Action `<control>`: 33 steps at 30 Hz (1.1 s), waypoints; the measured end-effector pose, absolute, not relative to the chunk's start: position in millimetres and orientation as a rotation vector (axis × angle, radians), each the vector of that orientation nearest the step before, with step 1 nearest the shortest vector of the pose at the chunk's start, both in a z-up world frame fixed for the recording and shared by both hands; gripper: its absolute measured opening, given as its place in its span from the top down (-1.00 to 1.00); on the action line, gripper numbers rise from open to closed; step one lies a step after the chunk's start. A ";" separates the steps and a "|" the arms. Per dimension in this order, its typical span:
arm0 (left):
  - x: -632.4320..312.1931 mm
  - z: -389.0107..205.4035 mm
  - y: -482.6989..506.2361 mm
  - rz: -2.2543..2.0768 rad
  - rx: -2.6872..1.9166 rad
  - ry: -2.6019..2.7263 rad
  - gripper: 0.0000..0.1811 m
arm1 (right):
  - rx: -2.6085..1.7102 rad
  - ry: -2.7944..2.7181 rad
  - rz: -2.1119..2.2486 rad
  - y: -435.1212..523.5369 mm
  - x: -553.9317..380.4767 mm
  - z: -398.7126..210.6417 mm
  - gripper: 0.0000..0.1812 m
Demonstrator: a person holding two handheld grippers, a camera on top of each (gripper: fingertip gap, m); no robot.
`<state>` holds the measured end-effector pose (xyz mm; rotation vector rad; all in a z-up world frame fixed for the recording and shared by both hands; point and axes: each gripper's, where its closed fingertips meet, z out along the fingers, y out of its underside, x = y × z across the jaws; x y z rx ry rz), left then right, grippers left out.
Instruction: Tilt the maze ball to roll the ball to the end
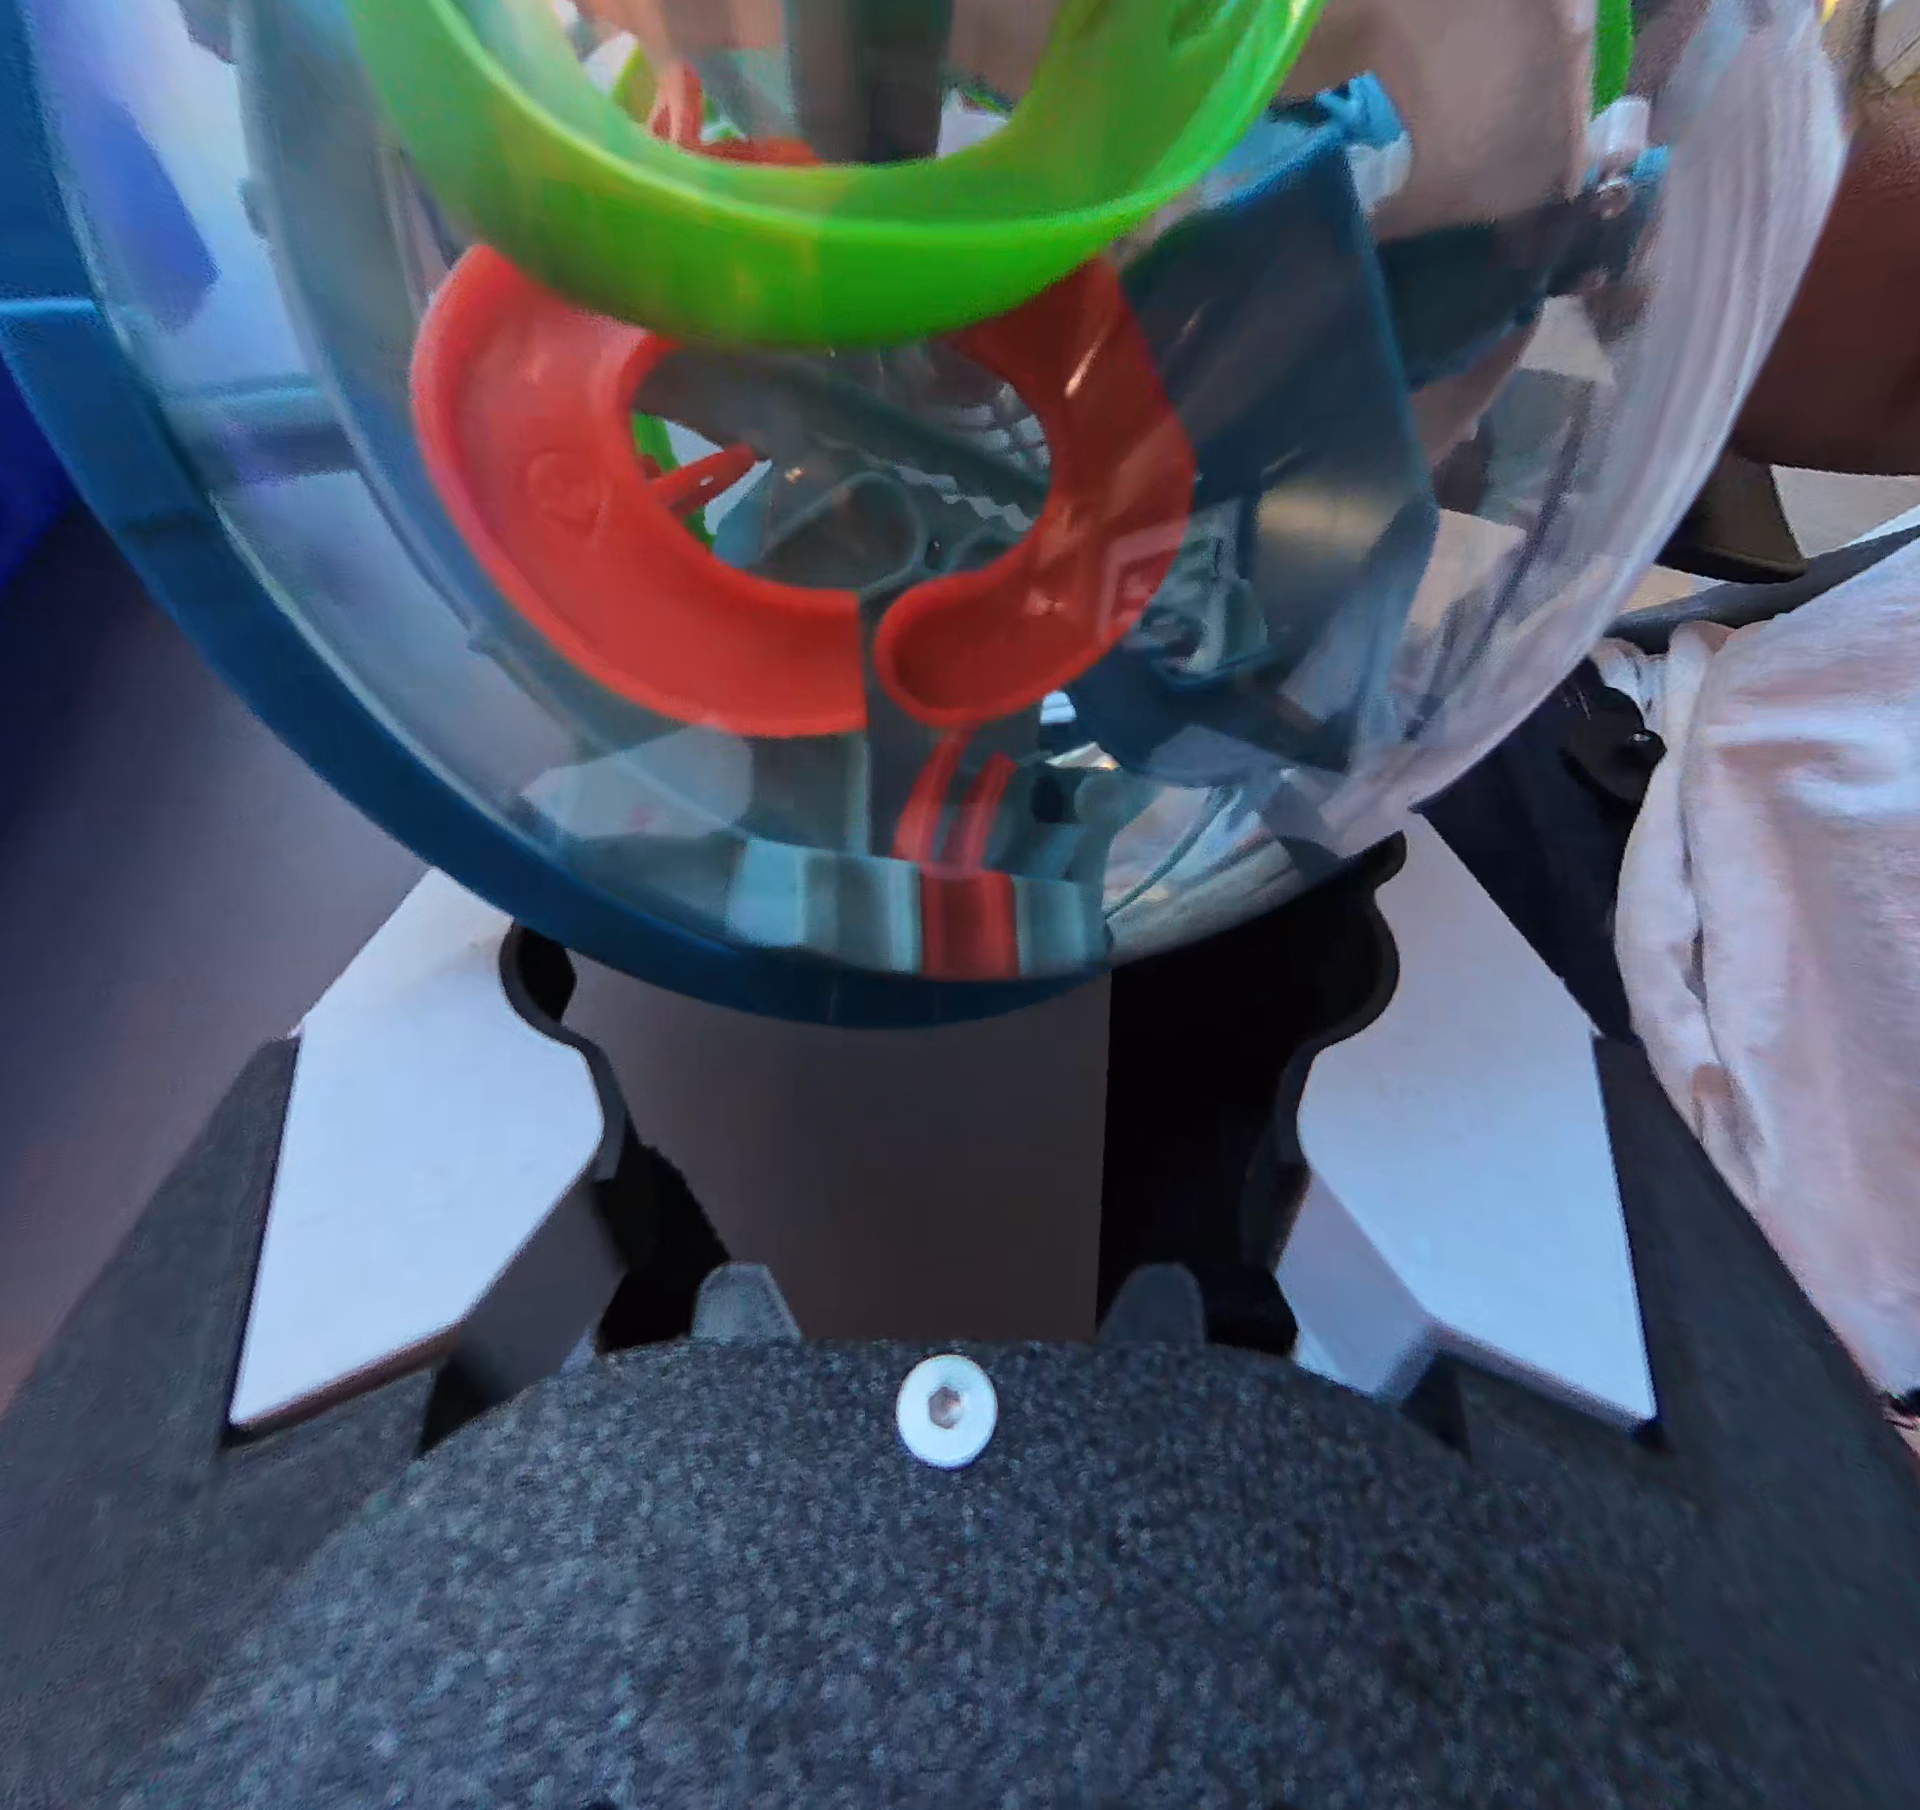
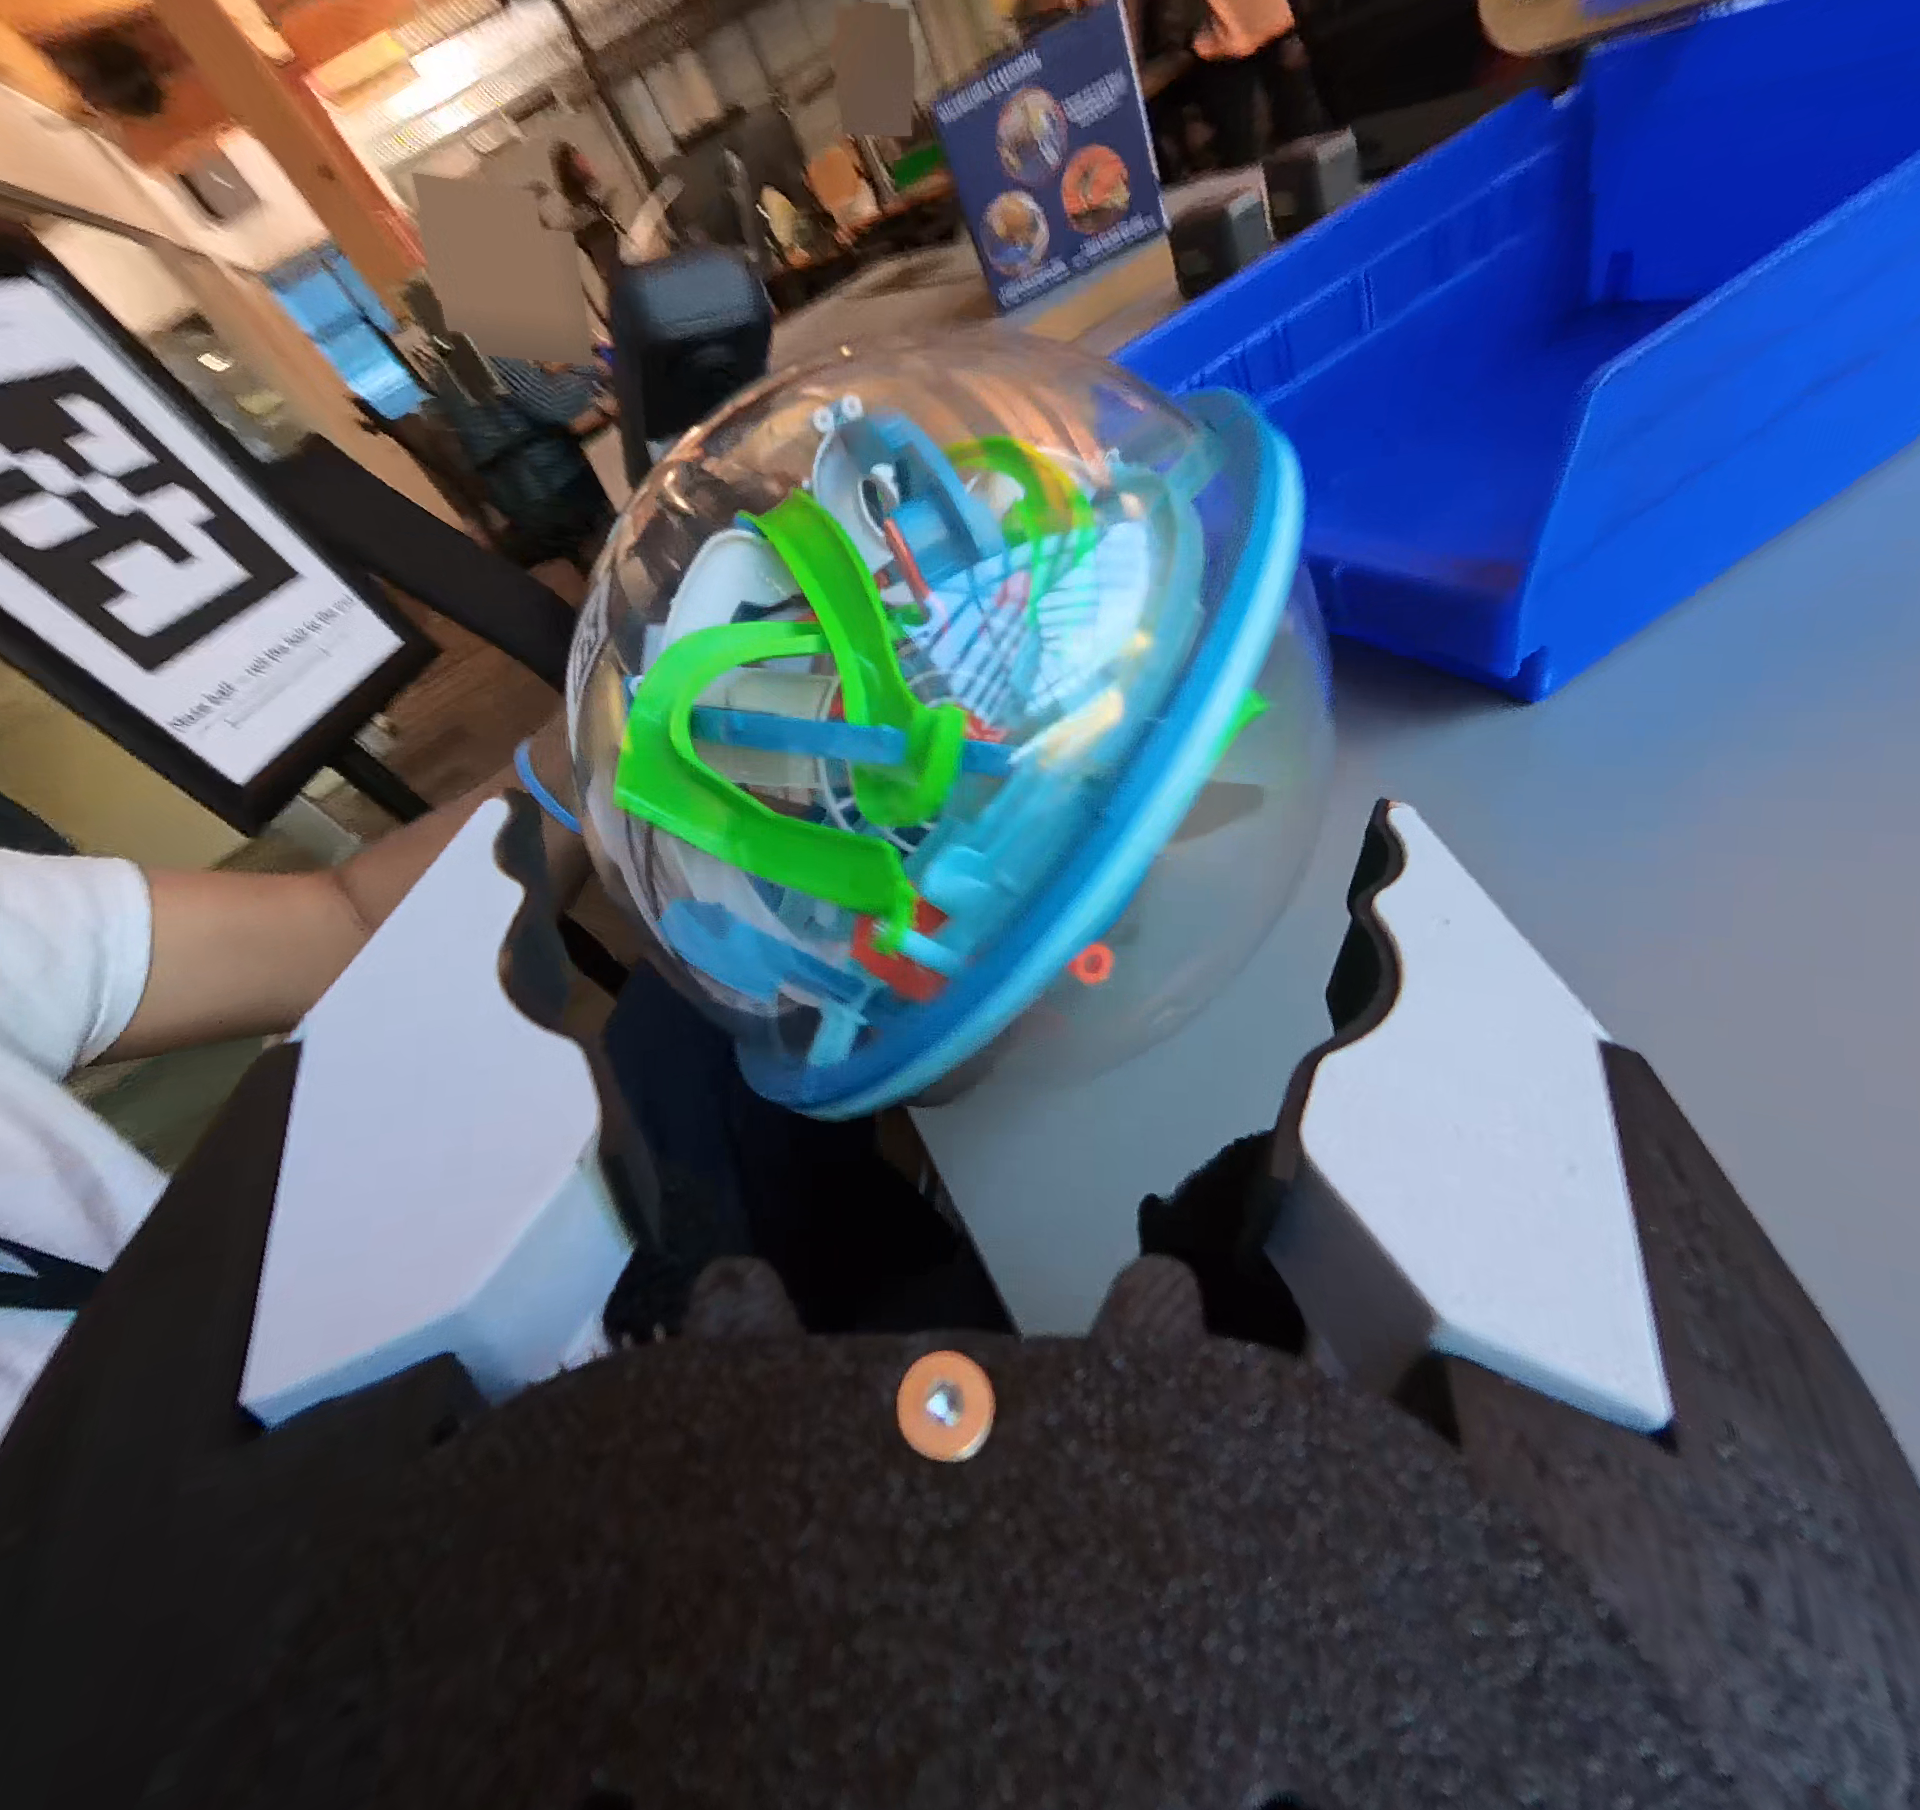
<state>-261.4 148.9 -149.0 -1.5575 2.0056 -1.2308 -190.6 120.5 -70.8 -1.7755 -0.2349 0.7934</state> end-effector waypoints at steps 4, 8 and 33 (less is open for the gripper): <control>-259.1 -145.8 146.5 -1.167 -1.545 1.995 -0.61 | -1.835 -0.283 0.727 122.2 -200.4 -83.5 -0.63; -261.7 -143.7 147.2 -1.191 -1.525 1.986 -0.56 | -1.784 -0.317 0.761 122.6 -199.4 -83.7 -0.63; -249.9 -133.1 152.0 -1.282 -1.610 1.797 -0.72 | -1.868 -0.085 0.454 135.1 -199.9 -78.4 -0.70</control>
